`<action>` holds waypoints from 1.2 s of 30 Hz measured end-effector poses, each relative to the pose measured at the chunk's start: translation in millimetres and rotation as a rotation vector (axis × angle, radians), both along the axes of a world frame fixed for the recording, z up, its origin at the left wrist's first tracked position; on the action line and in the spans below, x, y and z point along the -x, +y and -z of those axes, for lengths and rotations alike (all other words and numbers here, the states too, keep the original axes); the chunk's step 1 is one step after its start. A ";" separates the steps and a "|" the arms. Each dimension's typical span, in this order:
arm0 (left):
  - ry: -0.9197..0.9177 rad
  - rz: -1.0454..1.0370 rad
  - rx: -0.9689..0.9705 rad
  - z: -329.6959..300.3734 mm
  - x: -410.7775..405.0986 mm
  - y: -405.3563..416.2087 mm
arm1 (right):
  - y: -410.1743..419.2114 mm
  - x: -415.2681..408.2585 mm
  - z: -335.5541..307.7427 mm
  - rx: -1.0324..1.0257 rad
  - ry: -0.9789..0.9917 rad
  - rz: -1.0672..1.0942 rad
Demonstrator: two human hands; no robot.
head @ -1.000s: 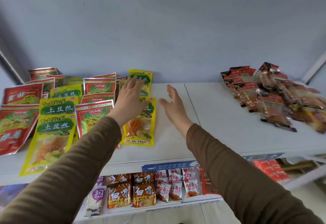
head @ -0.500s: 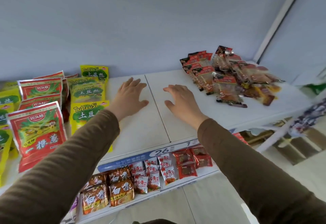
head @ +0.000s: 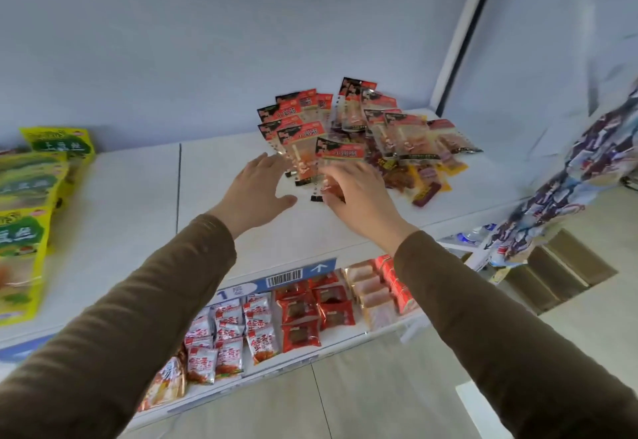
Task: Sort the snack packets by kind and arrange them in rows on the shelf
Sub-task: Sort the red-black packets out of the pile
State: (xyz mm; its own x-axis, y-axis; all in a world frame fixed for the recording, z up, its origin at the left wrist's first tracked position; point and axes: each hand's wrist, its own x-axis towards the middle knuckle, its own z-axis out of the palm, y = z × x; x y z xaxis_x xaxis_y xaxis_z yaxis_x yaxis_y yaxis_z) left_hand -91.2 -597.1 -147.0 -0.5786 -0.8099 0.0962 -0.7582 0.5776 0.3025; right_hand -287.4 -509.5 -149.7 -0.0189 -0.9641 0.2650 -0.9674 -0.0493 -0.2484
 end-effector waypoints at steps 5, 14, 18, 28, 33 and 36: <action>0.017 -0.023 -0.005 -0.9 33.1 5.5 | -4.1 46.1 -1.4 -0.007 -0.063 0.001; 0.131 -0.199 -0.162 18.7 36.8 -46.6 | -43.9 72.6 11.7 -0.201 -0.014 0.043; 0.234 -0.310 -0.264 28.8 40.3 -69.5 | -63.6 64.8 28.8 -0.252 0.113 0.018; 0.732 -0.455 -0.465 31.0 80.3 -107.1 | -111.8 42.3 39.8 -0.153 0.030 -0.132; 1.010 -0.612 -0.487 25.0 96.5 -120.2 | -139.9 43.6 44.0 -0.113 0.008 -0.180; 1.164 -0.656 -0.556 22.8 95.5 -125.9 | -153.3 46.5 43.5 -0.059 0.004 -0.212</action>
